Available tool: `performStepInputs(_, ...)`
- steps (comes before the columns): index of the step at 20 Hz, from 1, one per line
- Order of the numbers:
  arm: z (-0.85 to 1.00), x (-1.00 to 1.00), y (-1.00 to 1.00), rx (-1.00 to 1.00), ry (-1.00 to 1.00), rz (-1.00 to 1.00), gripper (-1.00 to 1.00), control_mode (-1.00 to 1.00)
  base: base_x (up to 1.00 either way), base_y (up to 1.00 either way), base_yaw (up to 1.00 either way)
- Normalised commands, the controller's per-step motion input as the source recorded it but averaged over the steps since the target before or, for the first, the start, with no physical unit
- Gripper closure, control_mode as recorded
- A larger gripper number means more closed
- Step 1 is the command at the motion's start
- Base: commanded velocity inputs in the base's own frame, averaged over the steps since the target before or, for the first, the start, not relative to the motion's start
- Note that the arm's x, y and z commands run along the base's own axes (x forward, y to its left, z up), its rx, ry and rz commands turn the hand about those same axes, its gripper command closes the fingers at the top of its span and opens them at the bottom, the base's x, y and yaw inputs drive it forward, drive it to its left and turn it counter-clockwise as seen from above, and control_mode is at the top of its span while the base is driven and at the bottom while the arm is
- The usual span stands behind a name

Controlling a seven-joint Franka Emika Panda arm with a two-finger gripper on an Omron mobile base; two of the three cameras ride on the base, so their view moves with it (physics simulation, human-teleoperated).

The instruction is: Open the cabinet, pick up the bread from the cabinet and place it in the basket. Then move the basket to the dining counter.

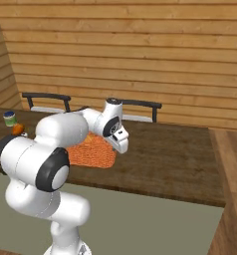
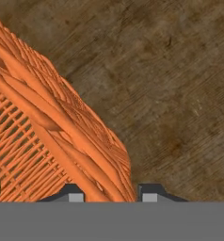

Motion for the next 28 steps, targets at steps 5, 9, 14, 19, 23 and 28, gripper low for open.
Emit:
performStepInputs(5,0.01,0.01,-0.02,0.0,0.03,0.0,-1.0,-1.0,0.0,0.0,0.0)
performStepInputs(9,0.27,0.0,0.05,-0.06,0.02,0.0,-1.0,-1.0,0.0,0.0,0.0)
performStepInputs(14,0.64,0.0,0.21,-0.2,0.11,-0.03,-1.0,-1.0,0.0,0.0,0.0)
performStepInputs(19,0.97,-0.28,0.37,-0.22,0.09,-0.03,-1.0,-1.0,0.0,0.0,0.0)
performStepInputs(23,0.71,-0.84,0.4,-0.1,-0.08,0.04,-1.0,-1.0,0.0,0.0,0.0)
performStepInputs(28,0.45,-1.0,0.25,0.0,-0.23,0.17,-1.0,-1.0,0.0,0.0,0.0)
